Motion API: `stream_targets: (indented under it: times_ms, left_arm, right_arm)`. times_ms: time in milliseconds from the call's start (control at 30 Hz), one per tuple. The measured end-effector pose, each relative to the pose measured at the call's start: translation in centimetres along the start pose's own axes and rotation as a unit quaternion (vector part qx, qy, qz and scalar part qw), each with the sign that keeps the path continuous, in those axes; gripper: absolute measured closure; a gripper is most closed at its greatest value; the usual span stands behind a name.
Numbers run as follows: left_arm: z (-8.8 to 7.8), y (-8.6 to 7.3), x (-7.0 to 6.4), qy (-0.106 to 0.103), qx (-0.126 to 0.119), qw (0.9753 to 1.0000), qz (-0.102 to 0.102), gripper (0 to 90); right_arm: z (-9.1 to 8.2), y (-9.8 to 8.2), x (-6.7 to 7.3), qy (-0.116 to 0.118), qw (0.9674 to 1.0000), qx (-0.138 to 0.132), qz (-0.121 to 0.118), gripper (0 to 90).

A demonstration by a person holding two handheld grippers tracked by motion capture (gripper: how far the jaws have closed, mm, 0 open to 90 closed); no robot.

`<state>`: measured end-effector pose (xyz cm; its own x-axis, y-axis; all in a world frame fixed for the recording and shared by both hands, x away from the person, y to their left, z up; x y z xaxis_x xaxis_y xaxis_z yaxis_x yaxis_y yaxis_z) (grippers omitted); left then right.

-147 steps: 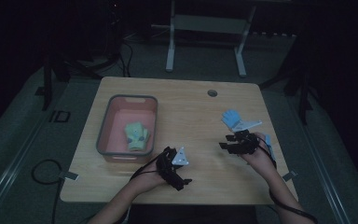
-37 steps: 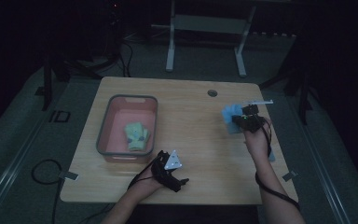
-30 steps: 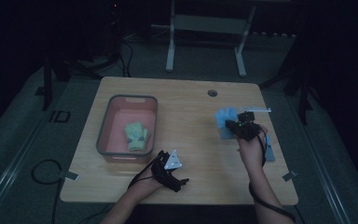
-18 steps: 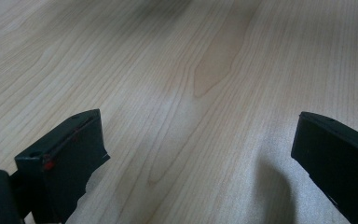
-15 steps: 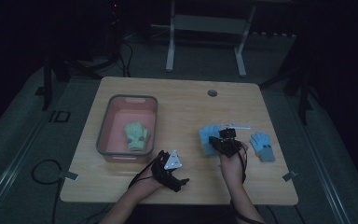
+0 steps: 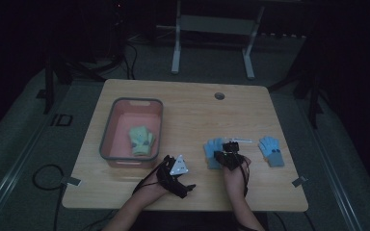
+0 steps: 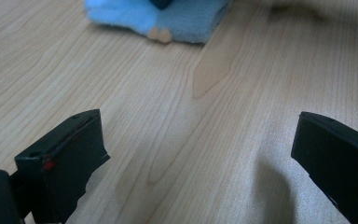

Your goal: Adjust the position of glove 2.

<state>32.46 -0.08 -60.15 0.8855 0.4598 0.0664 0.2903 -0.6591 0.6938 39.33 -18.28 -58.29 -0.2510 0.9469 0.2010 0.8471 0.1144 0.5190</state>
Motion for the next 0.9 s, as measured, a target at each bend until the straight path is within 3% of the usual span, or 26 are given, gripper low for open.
stream_targets:
  times_ms: [100,233,300,367,433,600,667,900]
  left_arm:
    - [0.0,0.0,0.0,-0.001,0.0,1.0,0.0,3.0]
    - [0.0,0.0,0.0,-0.002,-0.001,1.0,0.0,3.0]
    - [0.0,0.0,0.0,-0.002,-0.001,1.0,0.0,3.0]
    - [0.0,0.0,0.0,-0.002,0.0,1.0,0.001,3.0]
    - [0.0,0.0,0.1,-0.003,0.0,1.0,-0.002,3.0]
    - [0.0,0.0,0.0,0.0,0.001,1.0,-0.001,3.0]
    - [0.0,0.0,0.0,0.0,0.003,1.0,-0.002,3.0]
    - [0.1,0.0,0.0,0.003,0.003,1.0,-0.002,2.9]
  right_arm:
    - [0.0,0.0,0.1,0.0,1.0,0.0,-0.001,78.7]
    - [-0.7,0.4,0.4,-0.005,0.9998,-0.005,-0.019,70.4]
    - [-1.3,0.6,0.6,-0.007,0.9991,-0.011,-0.04,65.8]
    - [-1.6,0.7,0.6,-0.005,0.9987,-0.017,-0.047,64.0]
    - [-2.4,1.0,0.5,-0.015,0.9965,-0.024,-0.078,57.9]
    - [-3.4,1.4,-0.7,-0.009,0.9943,-0.028,-0.103,52.1]
    - [-3.8,1.6,-1.1,0.003,0.9934,-0.031,-0.11,52.8]
    - [-5.0,2.7,-2.7,0.008,0.9908,-0.034,-0.131,56.6]
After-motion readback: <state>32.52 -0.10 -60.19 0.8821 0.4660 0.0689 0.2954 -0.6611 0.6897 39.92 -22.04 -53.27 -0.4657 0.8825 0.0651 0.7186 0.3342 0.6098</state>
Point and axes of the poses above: each handheld gripper's, and its own axes: z roughly forward along the jaws, y roughly out of its top, x roughly to its left, the point moved 5 cm from there along z, roughly forward along the jaws, and after that the axes turned 8 degrees about x, right-handed, at the moved point
